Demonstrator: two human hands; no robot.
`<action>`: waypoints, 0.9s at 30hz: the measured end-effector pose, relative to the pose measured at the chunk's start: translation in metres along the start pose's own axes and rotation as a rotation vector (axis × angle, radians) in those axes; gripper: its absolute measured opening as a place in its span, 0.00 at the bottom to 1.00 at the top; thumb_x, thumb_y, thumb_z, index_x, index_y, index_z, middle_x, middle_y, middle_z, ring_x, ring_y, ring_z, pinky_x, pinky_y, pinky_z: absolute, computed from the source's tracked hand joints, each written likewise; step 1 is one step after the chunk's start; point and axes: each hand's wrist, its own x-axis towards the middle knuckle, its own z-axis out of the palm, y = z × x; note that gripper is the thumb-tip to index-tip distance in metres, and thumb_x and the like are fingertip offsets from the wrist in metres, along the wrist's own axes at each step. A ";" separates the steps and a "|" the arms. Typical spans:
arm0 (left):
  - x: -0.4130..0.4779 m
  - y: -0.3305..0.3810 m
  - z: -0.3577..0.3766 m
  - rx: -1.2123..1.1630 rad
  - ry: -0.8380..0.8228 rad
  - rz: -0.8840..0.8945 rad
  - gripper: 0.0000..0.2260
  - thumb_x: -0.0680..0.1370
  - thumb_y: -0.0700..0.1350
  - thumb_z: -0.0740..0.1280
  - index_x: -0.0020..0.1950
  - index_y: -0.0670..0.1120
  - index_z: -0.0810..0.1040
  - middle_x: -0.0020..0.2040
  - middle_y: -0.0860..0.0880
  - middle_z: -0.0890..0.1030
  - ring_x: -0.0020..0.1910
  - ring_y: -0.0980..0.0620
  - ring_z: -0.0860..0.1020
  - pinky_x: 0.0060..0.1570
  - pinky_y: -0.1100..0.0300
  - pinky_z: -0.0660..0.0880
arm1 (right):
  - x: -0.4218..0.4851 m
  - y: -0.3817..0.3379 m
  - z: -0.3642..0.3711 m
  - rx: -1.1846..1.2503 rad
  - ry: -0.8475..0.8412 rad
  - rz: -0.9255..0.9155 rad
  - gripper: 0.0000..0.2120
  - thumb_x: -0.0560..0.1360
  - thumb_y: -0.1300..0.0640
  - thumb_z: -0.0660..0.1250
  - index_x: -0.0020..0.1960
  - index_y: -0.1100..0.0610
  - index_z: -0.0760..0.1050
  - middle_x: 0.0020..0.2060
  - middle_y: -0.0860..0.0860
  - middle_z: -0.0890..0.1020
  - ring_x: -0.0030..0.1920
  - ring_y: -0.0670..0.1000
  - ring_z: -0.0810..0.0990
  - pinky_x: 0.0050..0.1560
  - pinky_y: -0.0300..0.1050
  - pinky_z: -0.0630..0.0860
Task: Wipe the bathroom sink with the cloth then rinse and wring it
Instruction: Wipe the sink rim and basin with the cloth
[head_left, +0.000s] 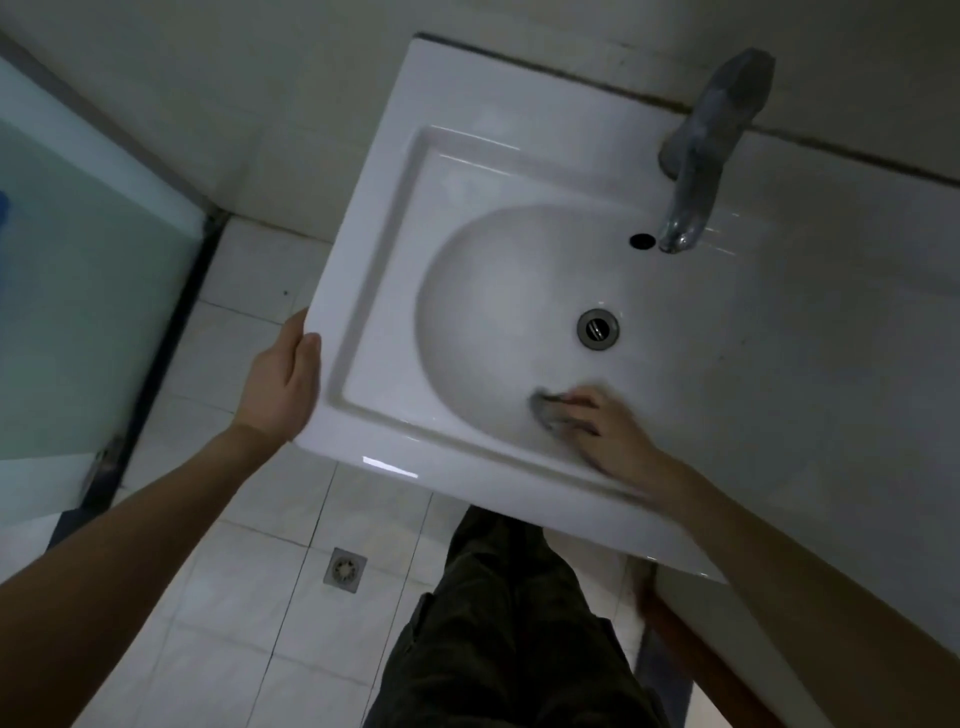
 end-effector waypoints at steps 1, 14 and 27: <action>0.000 0.000 0.000 0.011 -0.005 0.011 0.13 0.83 0.47 0.51 0.66 0.57 0.68 0.51 0.44 0.80 0.44 0.44 0.78 0.44 0.56 0.71 | -0.015 0.030 -0.017 -0.126 0.024 0.040 0.17 0.74 0.59 0.66 0.62 0.53 0.79 0.62 0.54 0.77 0.59 0.58 0.77 0.65 0.54 0.70; 0.008 -0.023 0.004 -0.010 -0.016 0.119 0.17 0.82 0.57 0.51 0.68 0.58 0.69 0.54 0.48 0.80 0.48 0.49 0.79 0.48 0.63 0.75 | 0.048 0.114 -0.151 -0.925 0.313 -0.270 0.26 0.63 0.74 0.64 0.58 0.59 0.80 0.56 0.60 0.81 0.49 0.67 0.77 0.48 0.62 0.77; -0.001 0.008 -0.001 0.071 0.012 0.088 0.10 0.83 0.49 0.51 0.61 0.60 0.66 0.48 0.44 0.79 0.40 0.45 0.76 0.36 0.61 0.66 | 0.033 -0.025 0.023 0.195 0.021 -0.090 0.20 0.70 0.53 0.71 0.62 0.49 0.79 0.58 0.49 0.78 0.60 0.49 0.77 0.67 0.44 0.69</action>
